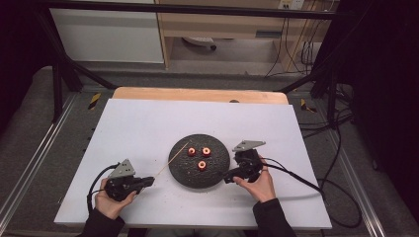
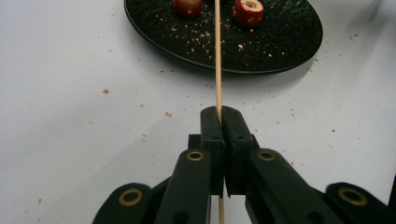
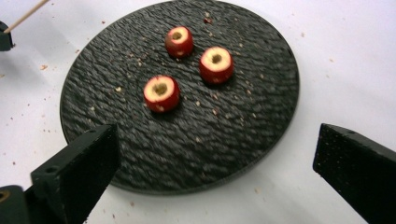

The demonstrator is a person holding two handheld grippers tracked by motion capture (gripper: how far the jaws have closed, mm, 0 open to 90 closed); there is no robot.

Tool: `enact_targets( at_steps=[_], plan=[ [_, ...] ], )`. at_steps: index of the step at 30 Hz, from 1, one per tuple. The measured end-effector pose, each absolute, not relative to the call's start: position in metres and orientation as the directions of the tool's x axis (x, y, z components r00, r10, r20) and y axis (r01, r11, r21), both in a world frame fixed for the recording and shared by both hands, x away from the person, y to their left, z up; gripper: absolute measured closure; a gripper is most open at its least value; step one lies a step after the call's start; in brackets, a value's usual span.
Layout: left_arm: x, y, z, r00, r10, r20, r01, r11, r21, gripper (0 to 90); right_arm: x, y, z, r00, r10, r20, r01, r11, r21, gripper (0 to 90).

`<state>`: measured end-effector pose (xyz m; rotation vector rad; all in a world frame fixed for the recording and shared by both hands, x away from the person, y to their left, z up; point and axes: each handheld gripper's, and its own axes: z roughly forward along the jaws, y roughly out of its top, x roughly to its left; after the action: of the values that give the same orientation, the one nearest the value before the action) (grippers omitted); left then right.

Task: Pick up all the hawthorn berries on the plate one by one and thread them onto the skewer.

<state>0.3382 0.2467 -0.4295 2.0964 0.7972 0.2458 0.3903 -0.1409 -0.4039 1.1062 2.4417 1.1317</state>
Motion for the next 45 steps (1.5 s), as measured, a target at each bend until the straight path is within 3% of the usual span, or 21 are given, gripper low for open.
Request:
enact_targets(
  at_steps=[21, 45],
  plan=[
    [0.338, 0.246, -0.429, 0.776, 0.622, -0.102, 0.45, -0.432, 0.782, 88.4, 0.416, -0.079, -0.398, -0.738, 0.669, 0.088, 0.565, 0.542, 0.622, 18.5],
    [0.338, 0.245, -0.43, 0.779, 0.619, -0.102, 0.45, -0.438, 0.778, 88.4, 0.436, -0.054, -0.413, -0.762, 0.635, 0.127, 0.604, 0.626, 0.494, 53.9]
  ],
)
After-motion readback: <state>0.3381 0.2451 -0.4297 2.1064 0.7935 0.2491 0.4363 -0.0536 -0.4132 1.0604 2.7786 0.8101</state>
